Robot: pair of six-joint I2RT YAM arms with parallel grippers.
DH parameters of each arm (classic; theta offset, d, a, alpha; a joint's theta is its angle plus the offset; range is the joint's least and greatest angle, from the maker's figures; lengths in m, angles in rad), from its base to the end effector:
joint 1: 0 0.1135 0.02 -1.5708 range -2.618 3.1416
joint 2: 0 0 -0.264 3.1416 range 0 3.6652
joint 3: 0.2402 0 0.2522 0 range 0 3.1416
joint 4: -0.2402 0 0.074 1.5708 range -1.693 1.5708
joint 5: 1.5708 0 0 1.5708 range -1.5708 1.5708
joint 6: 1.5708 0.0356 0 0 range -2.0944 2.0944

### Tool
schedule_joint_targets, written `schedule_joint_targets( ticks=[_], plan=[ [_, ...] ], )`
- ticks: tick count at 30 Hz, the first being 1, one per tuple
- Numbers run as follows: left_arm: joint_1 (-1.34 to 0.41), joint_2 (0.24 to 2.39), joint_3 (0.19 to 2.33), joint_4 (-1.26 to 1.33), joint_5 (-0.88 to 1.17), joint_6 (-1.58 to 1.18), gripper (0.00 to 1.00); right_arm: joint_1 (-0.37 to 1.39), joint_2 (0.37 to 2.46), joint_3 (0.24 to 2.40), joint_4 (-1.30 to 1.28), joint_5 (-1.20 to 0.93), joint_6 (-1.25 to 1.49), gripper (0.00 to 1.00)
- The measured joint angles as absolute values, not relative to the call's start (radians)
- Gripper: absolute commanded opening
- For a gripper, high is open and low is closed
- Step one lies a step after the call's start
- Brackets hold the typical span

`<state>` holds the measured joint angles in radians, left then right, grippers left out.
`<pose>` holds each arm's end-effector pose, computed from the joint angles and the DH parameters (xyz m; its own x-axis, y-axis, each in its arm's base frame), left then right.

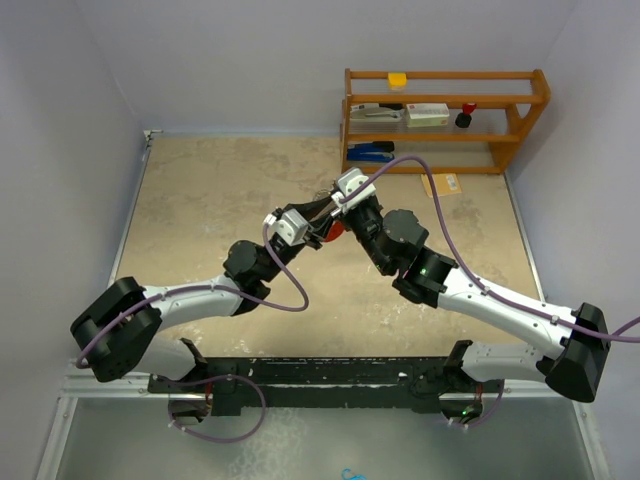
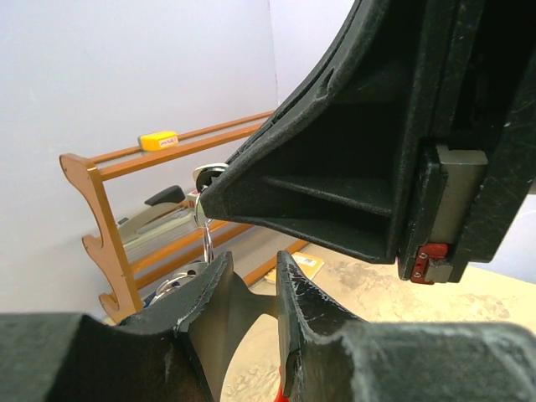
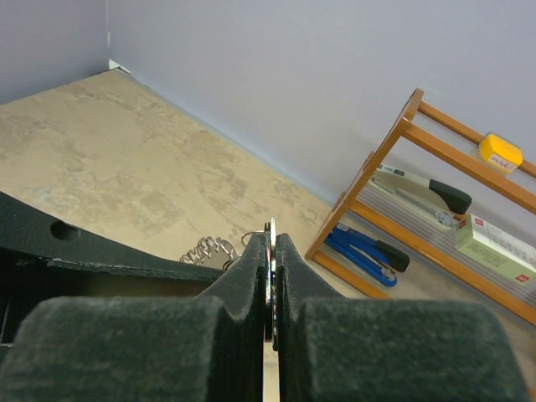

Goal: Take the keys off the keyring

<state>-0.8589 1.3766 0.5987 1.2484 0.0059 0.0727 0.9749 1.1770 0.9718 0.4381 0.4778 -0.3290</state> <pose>0.1849 -0.2147 0.2931 0.3506 -0.2952 -0.8888 0.7370 0.6725 0.0674 0.1671 0.2172 0.3905 0.2789 -0.0999 -0.9551 -0.4160 0.8838 -0.2139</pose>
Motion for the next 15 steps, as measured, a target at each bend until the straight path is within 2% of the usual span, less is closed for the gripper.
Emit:
schedule_joint_targets(
  ticks=[15],
  plan=[
    [-0.861, 1.328, 0.563, 1.279, -0.058, 0.124, 0.24, 0.975, 1.177, 0.964, 0.436, 0.476, -0.325, 0.00]
  ],
)
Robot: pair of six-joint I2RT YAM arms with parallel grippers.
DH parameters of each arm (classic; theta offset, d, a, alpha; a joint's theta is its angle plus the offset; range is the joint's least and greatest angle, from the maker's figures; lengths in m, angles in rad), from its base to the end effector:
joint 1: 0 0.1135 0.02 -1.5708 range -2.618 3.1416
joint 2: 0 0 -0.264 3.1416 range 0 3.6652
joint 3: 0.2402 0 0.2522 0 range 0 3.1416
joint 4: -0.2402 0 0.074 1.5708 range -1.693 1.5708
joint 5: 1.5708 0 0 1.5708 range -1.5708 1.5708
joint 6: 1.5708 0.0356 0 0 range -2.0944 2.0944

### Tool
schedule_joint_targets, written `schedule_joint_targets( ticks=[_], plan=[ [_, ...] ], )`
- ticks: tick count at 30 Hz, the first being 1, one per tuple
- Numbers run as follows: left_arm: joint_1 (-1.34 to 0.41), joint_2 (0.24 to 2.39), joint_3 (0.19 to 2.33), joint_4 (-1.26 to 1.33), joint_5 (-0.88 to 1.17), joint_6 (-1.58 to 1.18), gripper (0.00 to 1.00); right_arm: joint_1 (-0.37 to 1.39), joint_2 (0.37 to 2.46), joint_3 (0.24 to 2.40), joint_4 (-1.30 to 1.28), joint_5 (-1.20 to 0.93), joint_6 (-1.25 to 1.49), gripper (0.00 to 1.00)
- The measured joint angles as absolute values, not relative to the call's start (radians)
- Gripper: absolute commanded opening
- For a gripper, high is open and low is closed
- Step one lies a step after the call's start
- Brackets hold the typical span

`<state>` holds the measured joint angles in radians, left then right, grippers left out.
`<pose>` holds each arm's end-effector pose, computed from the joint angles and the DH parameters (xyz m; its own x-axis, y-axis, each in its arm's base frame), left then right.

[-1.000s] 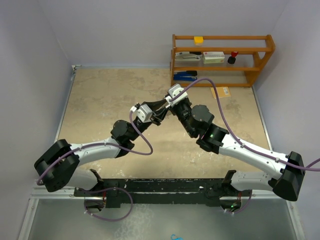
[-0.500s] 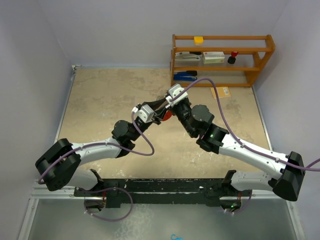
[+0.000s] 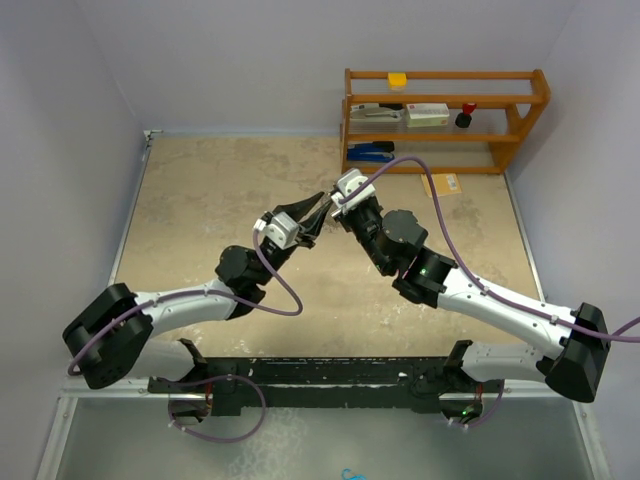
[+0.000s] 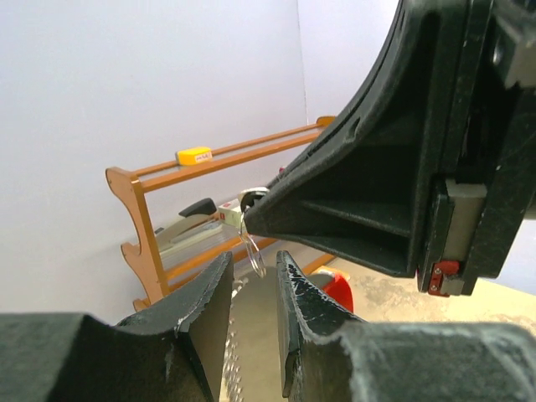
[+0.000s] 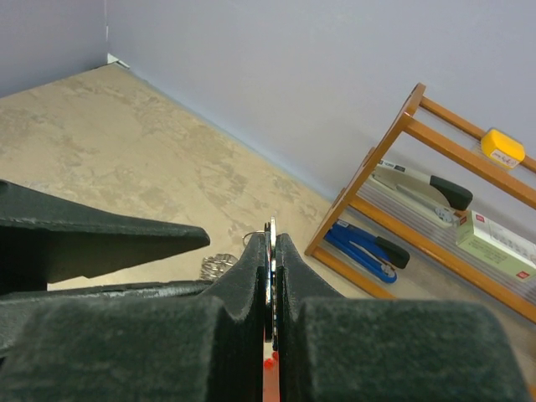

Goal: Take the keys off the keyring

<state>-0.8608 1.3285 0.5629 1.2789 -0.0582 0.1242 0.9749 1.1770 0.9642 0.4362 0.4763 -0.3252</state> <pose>0.1777 -0.2036 0.2971 0.4073 -0.2842 -0.8680 0.6788 0.7300 0.0796 0.1672 0.2175 0.3876 0.2726 -0.1038 -0.9565 -0.4195 0.8819 -0.2153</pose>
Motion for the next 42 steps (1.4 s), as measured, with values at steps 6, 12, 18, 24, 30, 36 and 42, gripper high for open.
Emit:
schedule_joint_targets(
  ticks=[6, 12, 18, 24, 30, 36, 42],
  plan=[
    [-0.861, 1.331, 0.562, 1.307, -0.070, 0.125, 0.24, 0.975, 1.177, 0.964, 0.431, 0.476, -0.324, 0.00],
    [-0.865, 1.360, 0.562, 1.321, -0.069, 0.124, 0.25, 0.975, 1.177, 0.964, 0.430, 0.475, -0.324, 0.00],
    [-0.865, 1.373, 0.563, 1.324, -0.075, 0.125, 0.27, 0.975, 1.177, 0.964, 0.430, 0.471, -0.324, 0.00],
    [-0.865, 1.389, 0.566, 1.338, -0.079, 0.125, 0.27, 0.975, 1.177, 0.964, 0.429, 0.466, -0.324, 0.00],
    [-0.865, 1.417, 0.580, 1.364, -0.078, 0.124, 0.27, 0.976, 1.177, 0.964, 0.426, 0.453, -0.322, 0.00],
    [-0.866, 1.435, 0.597, 1.380, -0.078, 0.124, 0.27, 0.977, 1.177, 0.964, 0.424, 0.453, -0.321, 0.00],
    [-0.866, 1.454, 0.604, 1.391, -0.078, 0.123, 0.28, 0.977, 1.177, 0.964, 0.423, 0.452, -0.319, 0.00]
  ],
)
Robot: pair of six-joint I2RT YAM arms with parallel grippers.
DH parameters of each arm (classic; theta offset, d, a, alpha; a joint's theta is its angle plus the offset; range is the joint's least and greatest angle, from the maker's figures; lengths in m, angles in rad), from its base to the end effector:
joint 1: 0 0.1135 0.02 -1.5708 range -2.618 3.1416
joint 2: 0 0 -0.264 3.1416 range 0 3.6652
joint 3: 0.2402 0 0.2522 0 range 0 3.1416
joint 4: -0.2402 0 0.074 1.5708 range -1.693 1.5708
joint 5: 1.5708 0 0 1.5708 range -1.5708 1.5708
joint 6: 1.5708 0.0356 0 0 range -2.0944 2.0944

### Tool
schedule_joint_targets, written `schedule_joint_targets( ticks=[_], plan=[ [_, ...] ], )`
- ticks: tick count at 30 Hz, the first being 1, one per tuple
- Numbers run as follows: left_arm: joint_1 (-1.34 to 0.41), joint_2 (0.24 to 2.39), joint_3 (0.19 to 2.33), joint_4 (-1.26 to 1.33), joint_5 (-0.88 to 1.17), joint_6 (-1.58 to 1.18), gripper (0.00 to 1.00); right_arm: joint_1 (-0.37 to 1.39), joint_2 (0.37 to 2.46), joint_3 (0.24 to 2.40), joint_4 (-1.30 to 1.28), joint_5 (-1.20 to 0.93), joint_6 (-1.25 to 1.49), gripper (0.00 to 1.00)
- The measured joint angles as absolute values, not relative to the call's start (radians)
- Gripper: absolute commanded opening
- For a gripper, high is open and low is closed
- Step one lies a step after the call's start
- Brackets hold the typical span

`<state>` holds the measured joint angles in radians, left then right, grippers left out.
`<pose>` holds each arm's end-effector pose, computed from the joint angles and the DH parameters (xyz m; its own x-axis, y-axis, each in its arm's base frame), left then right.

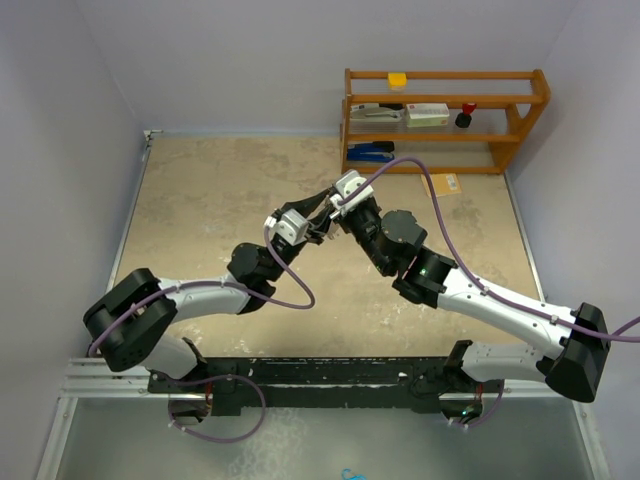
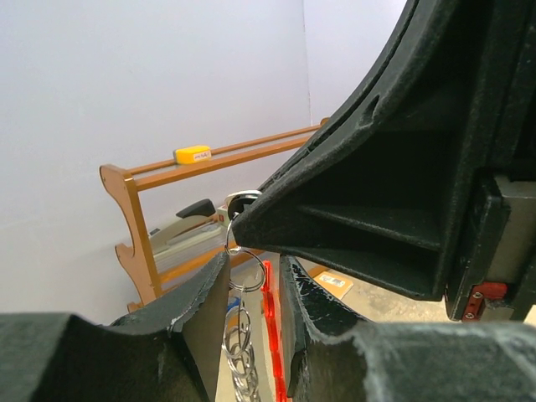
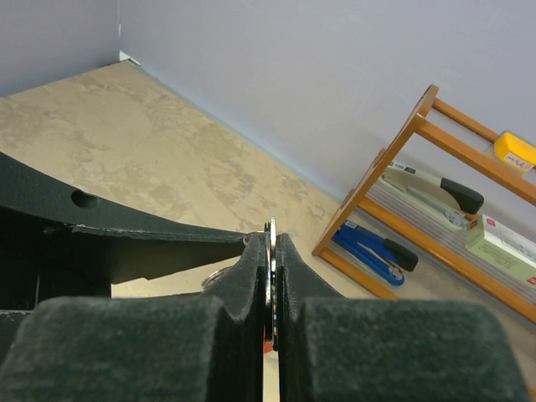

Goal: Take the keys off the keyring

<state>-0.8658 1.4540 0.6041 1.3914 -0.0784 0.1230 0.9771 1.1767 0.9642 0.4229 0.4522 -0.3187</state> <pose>0.1899 -0.2189 0.2877 0.4193 -0.3041 -0.8554 0.6694 0.7400 0.0651 0.1664 0.2188 0.3864 0.2697 -0.1042 -0.9573 -0.4444 0.8685 -0.2198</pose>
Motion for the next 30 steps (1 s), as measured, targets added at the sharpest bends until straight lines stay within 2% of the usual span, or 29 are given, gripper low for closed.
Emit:
schedule_joint_targets(
  ticks=[26, 28, 30],
  plan=[
    [-0.869, 1.526, 0.614, 1.494, -0.112, 0.106, 0.28, 0.982, 1.156, 0.959, 0.401, 0.402, -0.279, 0.00],
    [-0.872, 1.539, 0.614, 1.514, -0.125, 0.106, 0.20, 0.982, 1.156, 0.959, 0.400, 0.402, -0.278, 0.00],
    [-0.874, 1.548, 0.614, 1.521, -0.135, 0.107, 0.02, 0.982, 1.156, 0.959, 0.393, 0.402, -0.275, 0.00]
  ],
)
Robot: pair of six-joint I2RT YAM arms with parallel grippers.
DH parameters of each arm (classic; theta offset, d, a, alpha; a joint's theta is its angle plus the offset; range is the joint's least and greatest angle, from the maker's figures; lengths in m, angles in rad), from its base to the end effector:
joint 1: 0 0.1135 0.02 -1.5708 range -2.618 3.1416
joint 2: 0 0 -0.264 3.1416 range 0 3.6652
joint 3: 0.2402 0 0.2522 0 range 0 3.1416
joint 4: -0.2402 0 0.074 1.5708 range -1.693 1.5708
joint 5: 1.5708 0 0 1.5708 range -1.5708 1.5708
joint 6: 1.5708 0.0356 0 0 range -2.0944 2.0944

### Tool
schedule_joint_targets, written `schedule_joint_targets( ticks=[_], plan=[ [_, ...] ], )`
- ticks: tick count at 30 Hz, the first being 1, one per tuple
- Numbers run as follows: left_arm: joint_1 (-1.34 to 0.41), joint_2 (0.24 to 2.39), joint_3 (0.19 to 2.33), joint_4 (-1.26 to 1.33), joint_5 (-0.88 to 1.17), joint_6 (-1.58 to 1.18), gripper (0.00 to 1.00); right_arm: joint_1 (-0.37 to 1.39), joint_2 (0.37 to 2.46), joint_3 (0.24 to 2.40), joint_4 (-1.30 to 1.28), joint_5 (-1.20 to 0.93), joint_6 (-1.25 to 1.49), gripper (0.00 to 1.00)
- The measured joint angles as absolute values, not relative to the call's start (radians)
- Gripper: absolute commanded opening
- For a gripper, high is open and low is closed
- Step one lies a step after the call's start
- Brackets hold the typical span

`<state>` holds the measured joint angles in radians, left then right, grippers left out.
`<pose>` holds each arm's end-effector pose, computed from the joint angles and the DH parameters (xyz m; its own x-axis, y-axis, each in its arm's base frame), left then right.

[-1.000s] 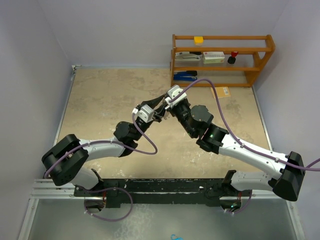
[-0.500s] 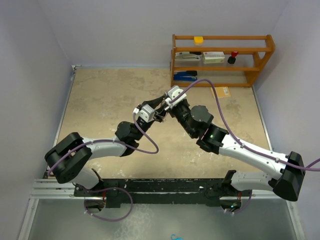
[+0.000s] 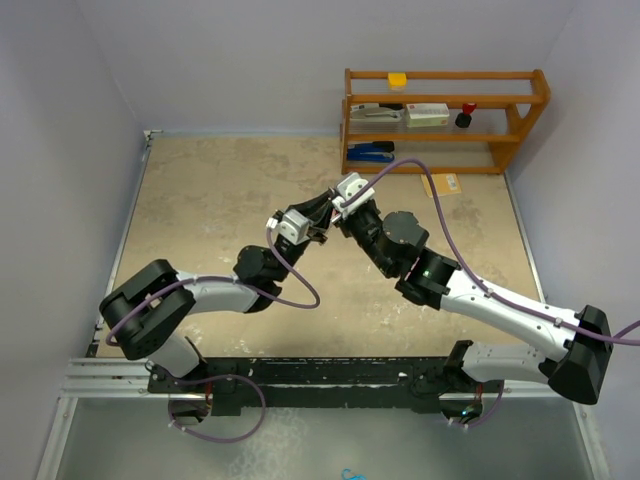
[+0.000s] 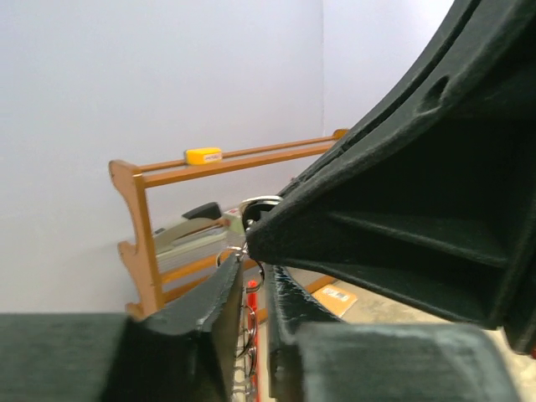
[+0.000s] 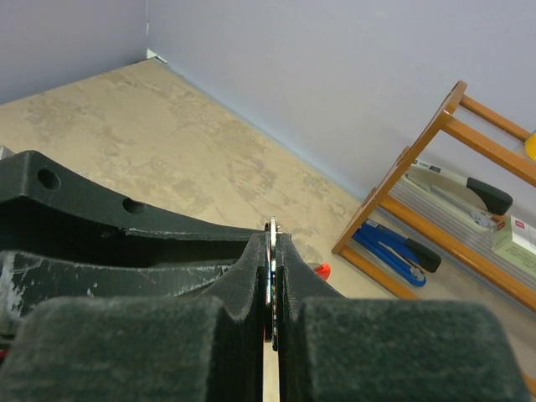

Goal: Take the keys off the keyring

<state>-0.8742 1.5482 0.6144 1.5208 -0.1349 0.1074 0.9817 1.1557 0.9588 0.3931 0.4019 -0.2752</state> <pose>0.1955 -0.2262 0.2767 0.4271 -0.3450 -0.8358 0.6462 0.7630 0.0152 0.1617 0.2169 0.3868 0.2542 -0.0696 -0.9646 -0.5018 0.8431 -0.1931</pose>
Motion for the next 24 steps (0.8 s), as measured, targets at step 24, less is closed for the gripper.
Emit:
schedule_joint_targets(
  ticks=[24],
  plan=[
    [-0.879, 1.451, 0.579, 1.433, -0.157, 0.224, 0.00, 0.995, 1.148, 0.980, 0.349, 0.409, -0.324, 0.00]
  ],
)
